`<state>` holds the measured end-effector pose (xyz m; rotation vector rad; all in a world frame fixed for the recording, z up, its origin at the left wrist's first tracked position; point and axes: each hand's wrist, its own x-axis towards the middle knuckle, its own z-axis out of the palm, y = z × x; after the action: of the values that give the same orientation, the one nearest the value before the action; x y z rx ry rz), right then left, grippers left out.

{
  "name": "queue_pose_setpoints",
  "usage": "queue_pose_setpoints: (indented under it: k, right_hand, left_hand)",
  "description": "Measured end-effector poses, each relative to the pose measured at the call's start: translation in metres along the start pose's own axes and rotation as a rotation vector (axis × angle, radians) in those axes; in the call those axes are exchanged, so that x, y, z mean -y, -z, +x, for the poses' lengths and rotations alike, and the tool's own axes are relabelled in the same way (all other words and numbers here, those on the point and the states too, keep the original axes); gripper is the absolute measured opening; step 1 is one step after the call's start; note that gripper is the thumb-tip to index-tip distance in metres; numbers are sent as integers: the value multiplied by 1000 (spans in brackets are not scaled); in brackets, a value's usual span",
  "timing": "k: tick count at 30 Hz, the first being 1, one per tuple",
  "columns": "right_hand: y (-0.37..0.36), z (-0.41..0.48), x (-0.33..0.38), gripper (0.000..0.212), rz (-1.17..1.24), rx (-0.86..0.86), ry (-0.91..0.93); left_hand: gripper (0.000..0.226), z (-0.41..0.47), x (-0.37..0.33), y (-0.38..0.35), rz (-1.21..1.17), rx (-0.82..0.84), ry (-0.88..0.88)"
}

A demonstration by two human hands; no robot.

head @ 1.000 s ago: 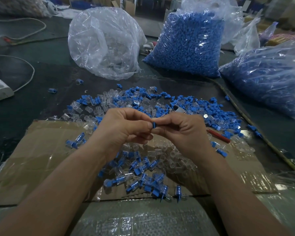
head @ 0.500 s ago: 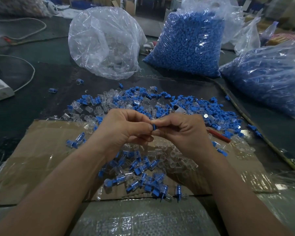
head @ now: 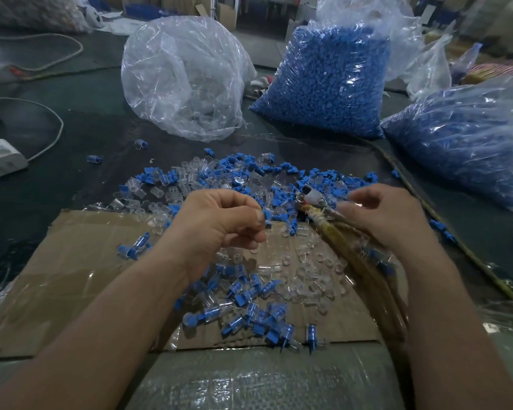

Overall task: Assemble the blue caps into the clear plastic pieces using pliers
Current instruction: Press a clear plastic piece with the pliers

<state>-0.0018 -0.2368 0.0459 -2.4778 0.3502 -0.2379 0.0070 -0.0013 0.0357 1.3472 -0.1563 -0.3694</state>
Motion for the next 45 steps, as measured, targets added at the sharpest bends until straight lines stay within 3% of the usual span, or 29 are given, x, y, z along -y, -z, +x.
queue_pose_setpoints:
  k: [4,9,14,22,26,31,38,45]
  right_hand:
    - [-1,6,-11,63,-199,202,-147]
    - [-10,3,-3,65,-393,345,-105]
    - [-12,4,4,40,-389,312,-100]
    - [-6,-4,14,24,-229,143,-77]
    - [-6,-5,15,36,-139,55,51]
    - [-5,-12,19,30,-103,-169,287]
    - [-21,-20,30,39,-187,-5,463]
    - [-25,-24,34,46,-227,84,507]
  left_hand:
    - [8,1,0,-1,-8,5,0]
    - [8,0,0,-1,-18,8,-5]
    - [10,1,1,-1,-2,9,2]
    - [16,1,2,-2,-30,-1,3]
    - [13,2,4,-2,-58,-41,-32]
    - [8,4,7,-3,-88,-123,-103]
    - [9,5,7,-3,-108,-216,-205]
    - [13,5,7,-5,-92,-271,-272]
